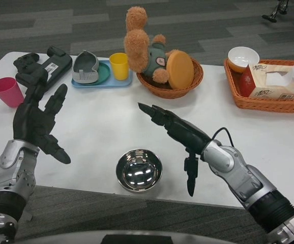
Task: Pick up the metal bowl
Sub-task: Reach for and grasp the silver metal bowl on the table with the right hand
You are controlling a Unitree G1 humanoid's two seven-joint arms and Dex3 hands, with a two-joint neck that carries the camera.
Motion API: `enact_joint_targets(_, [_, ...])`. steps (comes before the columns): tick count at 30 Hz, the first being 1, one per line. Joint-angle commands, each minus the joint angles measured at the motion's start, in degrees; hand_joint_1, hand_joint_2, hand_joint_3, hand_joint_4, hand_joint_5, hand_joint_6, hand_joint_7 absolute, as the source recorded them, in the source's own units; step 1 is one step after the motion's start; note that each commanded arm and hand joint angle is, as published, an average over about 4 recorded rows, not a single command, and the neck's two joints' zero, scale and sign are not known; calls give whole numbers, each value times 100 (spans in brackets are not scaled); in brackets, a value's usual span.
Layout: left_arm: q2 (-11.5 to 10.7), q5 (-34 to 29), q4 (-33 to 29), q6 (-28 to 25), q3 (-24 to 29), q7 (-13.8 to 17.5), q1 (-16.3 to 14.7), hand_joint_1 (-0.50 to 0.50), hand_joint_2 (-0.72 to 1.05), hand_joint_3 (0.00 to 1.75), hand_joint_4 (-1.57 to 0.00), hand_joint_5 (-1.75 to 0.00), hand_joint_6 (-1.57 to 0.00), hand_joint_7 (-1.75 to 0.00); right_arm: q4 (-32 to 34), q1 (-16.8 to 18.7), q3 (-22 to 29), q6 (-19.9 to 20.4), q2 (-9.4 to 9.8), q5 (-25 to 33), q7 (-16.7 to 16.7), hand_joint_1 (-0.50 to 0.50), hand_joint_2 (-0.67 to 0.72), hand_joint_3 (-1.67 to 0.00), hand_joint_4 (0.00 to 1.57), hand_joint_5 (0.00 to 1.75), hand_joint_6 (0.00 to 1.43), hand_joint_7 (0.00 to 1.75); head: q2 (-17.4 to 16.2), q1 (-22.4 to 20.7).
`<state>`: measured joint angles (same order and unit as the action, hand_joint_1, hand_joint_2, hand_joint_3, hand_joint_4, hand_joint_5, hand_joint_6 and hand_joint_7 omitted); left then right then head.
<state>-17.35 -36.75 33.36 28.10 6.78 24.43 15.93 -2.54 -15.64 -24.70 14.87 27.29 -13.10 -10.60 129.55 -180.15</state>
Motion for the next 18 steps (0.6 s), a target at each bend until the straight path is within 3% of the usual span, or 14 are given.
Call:
enact_joint_targets(1, [-45, -25, 109, -15, -41, 26, 86, -50, -55, 9, -22, 0, 0, 0, 452, -97, -215, -362, 0, -614, -184, -29, 41, -8, 0, 0, 0, 0, -72, 76])
enact_joint_targets(4, [-58, -34, 142, -15, -98, 33, 114, -50, -55, 9, -22, 0, -1, 0, 724, -279, -516, -628, -42, -1234, -357, -29, 38, -8, 0, 0, 0, 0, -130, 151])
enact_joint_targets(11, [-80, -96, 351, 11, -164, 35, 301, -50, -50, 9, -22, 0, -3, 0, 887, -954, -1481, -1118, -80, -2267, -869, -25, 12, -8, 0, 0, 0, 0, -220, 248])
enact_joint_targets(14, [-106, -142, 485, 11, -221, 35, 415, -50, -46, 9, -22, 0, -3, 0, 559, -1323, -1690, -745, 46, -2697, -682, -20, 19, -8, 0, 0, 0, 0, -227, 254])
enact_joint_targets(18, [-130, -192, 591, 11, -291, 35, 505, -50, -46, 9, -22, 0, -3, 0, 52, -1694, -1973, -118, 191, -2823, -122, -17, 11, -8, 0, 0, 0, 0, -277, 235])
